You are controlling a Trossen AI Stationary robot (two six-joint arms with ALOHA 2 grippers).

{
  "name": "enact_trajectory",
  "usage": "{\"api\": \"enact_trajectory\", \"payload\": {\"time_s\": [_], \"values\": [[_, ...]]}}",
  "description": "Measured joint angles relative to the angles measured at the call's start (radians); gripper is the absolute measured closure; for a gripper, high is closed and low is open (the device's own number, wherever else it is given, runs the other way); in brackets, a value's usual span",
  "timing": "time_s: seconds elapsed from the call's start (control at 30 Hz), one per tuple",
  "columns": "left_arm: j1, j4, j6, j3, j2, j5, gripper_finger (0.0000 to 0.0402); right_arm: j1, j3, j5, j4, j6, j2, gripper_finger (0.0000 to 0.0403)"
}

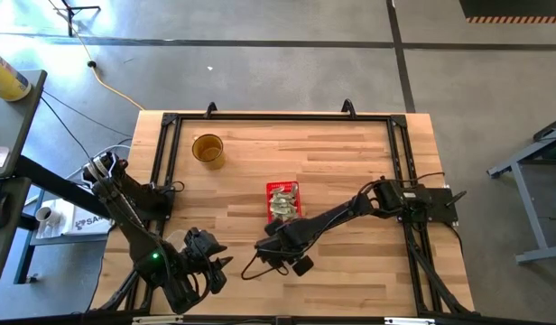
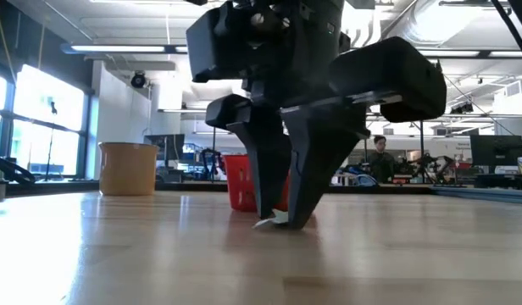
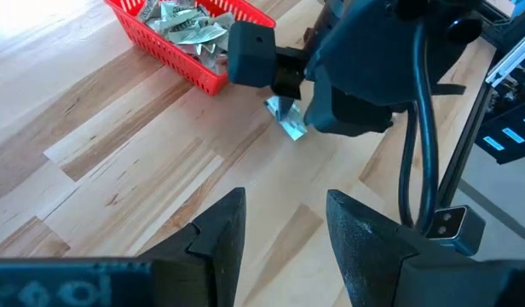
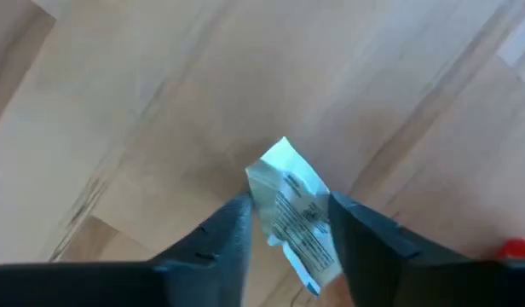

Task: Pick and place Stevia / Truvia into bins
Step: Put the white stevia packet into the red basket

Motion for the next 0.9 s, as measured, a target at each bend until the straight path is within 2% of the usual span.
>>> {"api": "enact_trajectory", "payload": {"time_s": [0.17,0.33,0.57,0.73,0.83,0.9], "values": [[0.000,0.000,0.000,0.000,0.000,0.000,0.0202,-0.003,-0.036,0.036,0.009,0.002,-0.005,0.0328],[0.000,0.002,0.000,0.000,0.000,0.000,0.0202,0.001,-0.047,0.014,-0.022,0.049,-0.007,0.0394],[0.000,0.002,0.000,0.000,0.000,0.000,0.0202,0.037,0.023,0.028,-0.106,0.201,-0.052,0.0400],[0.000,0.000,0.000,0.000,-0.001,0.000,0.0202,0.041,0.038,0.185,-0.122,0.290,-0.182,0.0400],[0.000,0.001,0.000,0.000,-0.001,-0.014,0.0202,-0.014,0.038,0.288,-0.128,0.292,-0.223,0.0400],[0.000,0.001,0.000,0.000,-0.001,-0.022,0.0202,-0.072,0.038,0.292,-0.152,0.293,-0.228,0.0397]]}}
